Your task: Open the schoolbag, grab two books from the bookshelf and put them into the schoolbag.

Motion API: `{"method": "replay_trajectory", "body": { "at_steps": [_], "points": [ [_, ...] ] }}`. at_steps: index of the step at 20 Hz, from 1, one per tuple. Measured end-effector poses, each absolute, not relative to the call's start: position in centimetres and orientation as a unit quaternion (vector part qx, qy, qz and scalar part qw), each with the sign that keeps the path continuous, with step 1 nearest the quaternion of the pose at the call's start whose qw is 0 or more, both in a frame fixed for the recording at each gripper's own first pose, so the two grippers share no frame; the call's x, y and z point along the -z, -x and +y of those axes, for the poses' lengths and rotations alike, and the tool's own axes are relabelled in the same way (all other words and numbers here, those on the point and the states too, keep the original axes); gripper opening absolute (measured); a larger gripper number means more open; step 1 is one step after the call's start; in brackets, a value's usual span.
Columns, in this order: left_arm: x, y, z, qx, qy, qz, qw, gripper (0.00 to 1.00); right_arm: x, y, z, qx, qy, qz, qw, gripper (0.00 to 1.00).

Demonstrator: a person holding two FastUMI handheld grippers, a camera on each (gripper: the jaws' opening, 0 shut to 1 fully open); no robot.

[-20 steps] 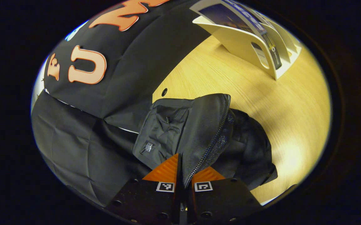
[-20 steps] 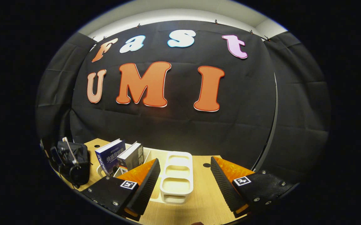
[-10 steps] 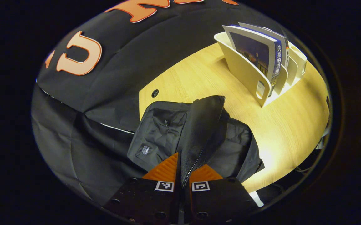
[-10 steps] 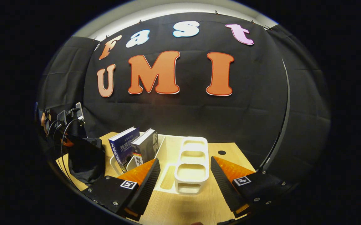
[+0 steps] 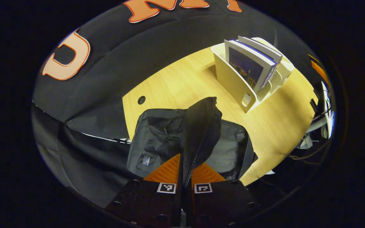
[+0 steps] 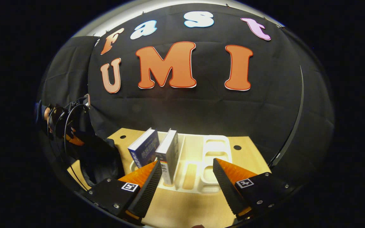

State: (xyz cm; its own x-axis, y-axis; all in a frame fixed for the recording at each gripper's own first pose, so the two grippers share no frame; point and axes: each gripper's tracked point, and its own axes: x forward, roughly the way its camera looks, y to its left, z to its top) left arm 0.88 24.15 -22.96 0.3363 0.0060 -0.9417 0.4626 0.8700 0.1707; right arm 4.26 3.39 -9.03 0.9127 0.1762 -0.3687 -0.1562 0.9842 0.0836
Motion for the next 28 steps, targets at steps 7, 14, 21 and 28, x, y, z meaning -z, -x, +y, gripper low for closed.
{"method": "replay_trajectory", "body": {
  "at_steps": [7,14,21,28],
  "points": [
    [22.1,-0.8,25.1,0.247,-0.181,0.553,0.775,0.07,6.2,-7.3,14.0,-0.061,-0.028,0.259,0.963,0.97],
    [21.5,-1.2,25.8,0.286,-0.176,0.536,0.775,0.07,6.6,-10.7,19.2,-0.086,-0.014,0.381,0.92,0.96],
    [21.9,-0.9,26.1,0.255,-0.147,0.552,0.78,0.07,11.2,-16.9,20.3,-0.106,-0.019,0.482,0.87,0.97],
    [22.4,-0.7,25.8,0.231,-0.129,0.559,0.786,0.07,16.8,-19.1,20.2,-0.099,-0.033,0.568,0.817,0.76]
  ]
}}
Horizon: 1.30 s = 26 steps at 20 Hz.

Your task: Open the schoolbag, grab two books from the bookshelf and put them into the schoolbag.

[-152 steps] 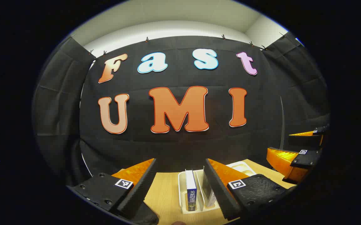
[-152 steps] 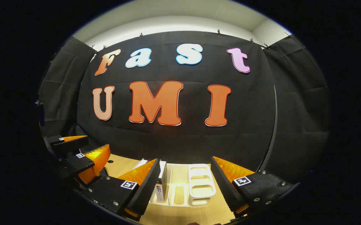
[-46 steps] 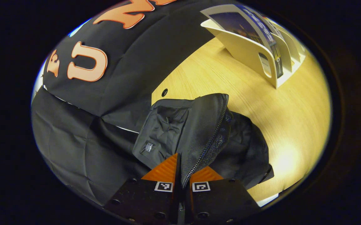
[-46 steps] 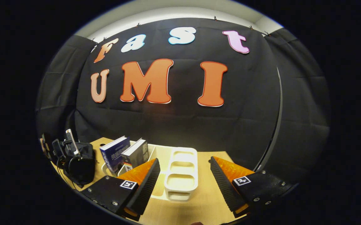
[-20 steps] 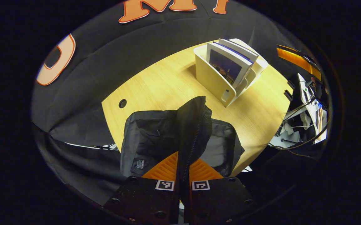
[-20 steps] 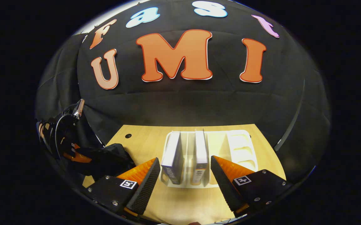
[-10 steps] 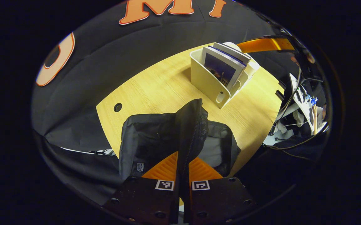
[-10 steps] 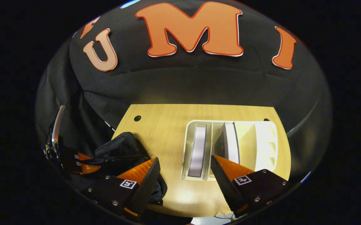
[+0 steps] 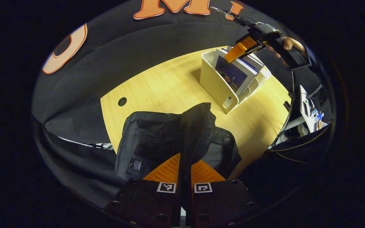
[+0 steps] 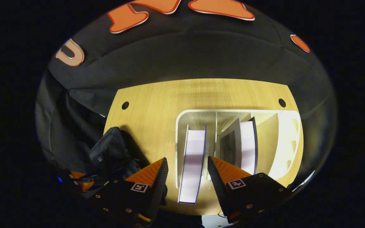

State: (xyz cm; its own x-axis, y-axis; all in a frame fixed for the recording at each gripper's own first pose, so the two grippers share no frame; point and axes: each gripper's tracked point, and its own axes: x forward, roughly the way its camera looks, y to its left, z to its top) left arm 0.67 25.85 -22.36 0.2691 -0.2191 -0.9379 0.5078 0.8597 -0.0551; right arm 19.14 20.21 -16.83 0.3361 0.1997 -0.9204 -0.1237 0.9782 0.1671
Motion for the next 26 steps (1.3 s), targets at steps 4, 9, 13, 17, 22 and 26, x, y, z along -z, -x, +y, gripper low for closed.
{"method": "replay_trajectory", "body": {
  "at_steps": [4,9,13,17,22,26],
  "points": [
    [22.7,-0.6,26.0,0.224,-0.125,0.566,0.784,0.07,19.4,-19.5,19.6,-0.085,-0.022,0.584,0.807,0.52],
    [22.8,-0.3,25.6,0.228,-0.119,0.566,0.783,0.07,21.2,-19.3,18.3,-0.055,-0.008,0.612,0.789,0.4],
    [23.0,-0.4,25.4,0.228,-0.109,0.568,0.784,0.07,21.2,-18.9,18.0,-0.045,-0.014,0.63,0.775,0.39],
    [23.4,-0.1,25.3,0.23,-0.101,0.566,0.785,0.07,21.4,-18.5,18.1,-0.037,-0.013,0.646,0.763,0.38],
    [23.5,0.2,25.7,0.234,-0.1,0.561,0.788,0.07,20.7,-17.4,18.1,-0.039,-0.011,0.653,0.756,0.36],
    [23.6,0.2,25.9,0.237,-0.108,0.557,0.789,0.07,17.6,-16.6,17.3,-0.038,-0.027,0.642,0.765,0.34]
  ]
}}
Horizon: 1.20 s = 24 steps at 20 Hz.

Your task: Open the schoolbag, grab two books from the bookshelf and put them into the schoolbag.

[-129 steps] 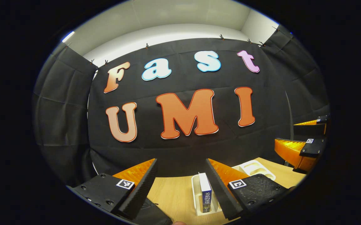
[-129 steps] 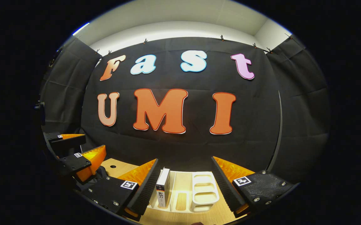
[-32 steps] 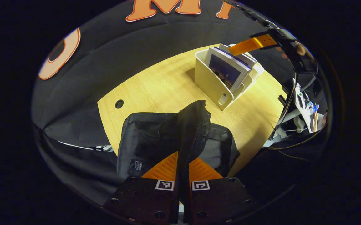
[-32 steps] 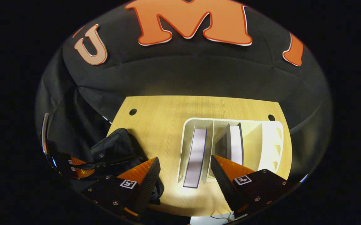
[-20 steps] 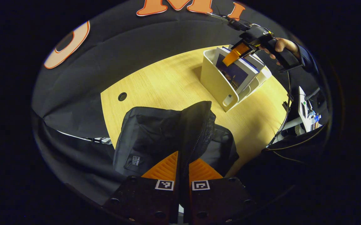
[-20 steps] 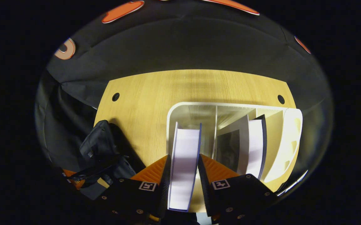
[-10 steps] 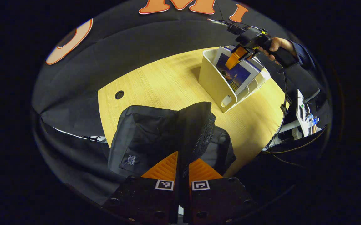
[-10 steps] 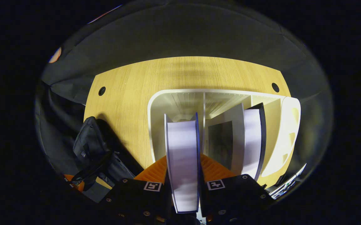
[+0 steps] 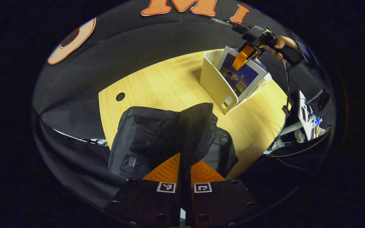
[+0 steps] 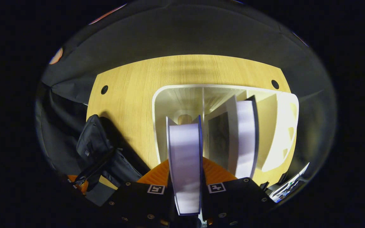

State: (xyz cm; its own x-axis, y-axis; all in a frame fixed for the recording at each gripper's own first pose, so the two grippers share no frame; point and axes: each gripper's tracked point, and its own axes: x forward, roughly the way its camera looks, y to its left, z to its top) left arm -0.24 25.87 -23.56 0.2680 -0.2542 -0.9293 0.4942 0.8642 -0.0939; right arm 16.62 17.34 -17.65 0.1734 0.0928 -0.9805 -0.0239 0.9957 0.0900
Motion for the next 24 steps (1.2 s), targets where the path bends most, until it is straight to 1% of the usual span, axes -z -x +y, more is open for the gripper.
{"method": "replay_trajectory", "body": {
  "at_steps": [7,10,14,18,24],
  "points": [
    [24.1,0.5,25.3,0.251,-0.124,0.553,0.784,0.07,9.6,-14.3,14.8,-0.043,-0.072,0.593,0.801,0.34],
    [23.6,0.1,25.3,0.254,-0.124,0.549,0.786,0.07,6.1,-12.0,13.8,-0.048,-0.097,0.57,0.814,0.34],
    [22.9,-0.6,25.2,0.264,-0.127,0.544,0.786,0.07,3.0,-8.7,12.8,-0.049,-0.13,0.544,0.828,0.34],
    [22.8,-1.0,25.1,0.281,-0.136,0.54,0.782,0.07,0.7,-6.3,13.2,-0.053,-0.17,0.505,0.845,0.34],
    [21.1,-2.2,24.9,0.306,-0.152,0.522,0.782,0.07,0.8,-2.6,15.8,-0.064,-0.238,0.48,0.842,0.34]
  ]
}}
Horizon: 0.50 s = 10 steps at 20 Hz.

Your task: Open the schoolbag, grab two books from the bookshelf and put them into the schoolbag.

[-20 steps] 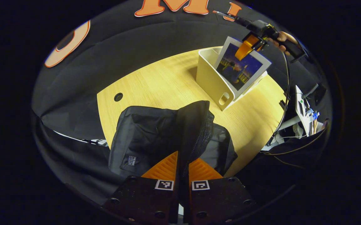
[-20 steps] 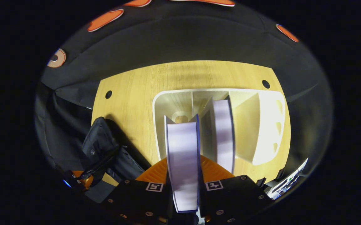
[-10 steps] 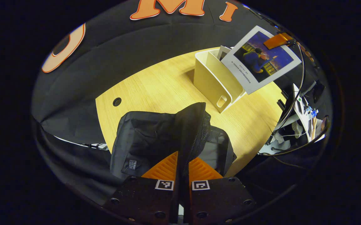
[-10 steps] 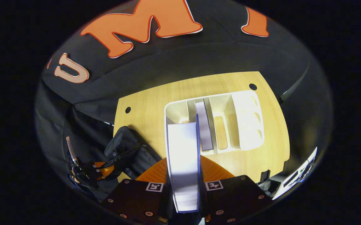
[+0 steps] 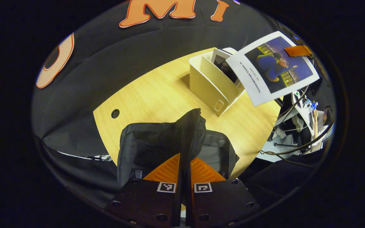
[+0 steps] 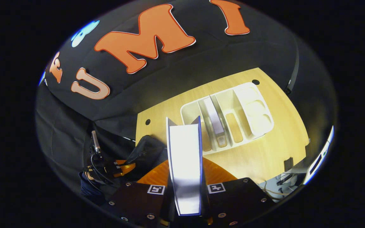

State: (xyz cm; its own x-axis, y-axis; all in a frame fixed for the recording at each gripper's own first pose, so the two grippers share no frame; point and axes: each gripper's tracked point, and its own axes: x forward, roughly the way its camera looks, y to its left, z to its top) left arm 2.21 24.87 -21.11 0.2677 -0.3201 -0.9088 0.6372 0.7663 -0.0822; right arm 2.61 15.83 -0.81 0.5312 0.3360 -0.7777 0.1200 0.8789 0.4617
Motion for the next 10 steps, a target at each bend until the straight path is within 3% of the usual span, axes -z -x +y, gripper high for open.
{"method": "replay_trajectory", "body": {
  "at_steps": [10],
  "points": [
    [21.8,-2.2,23.7,0.346,-0.141,0.525,0.765,0.05,8.6,2.4,23.5,-0.103,-0.352,0.503,0.783,0.34]
  ]
}}
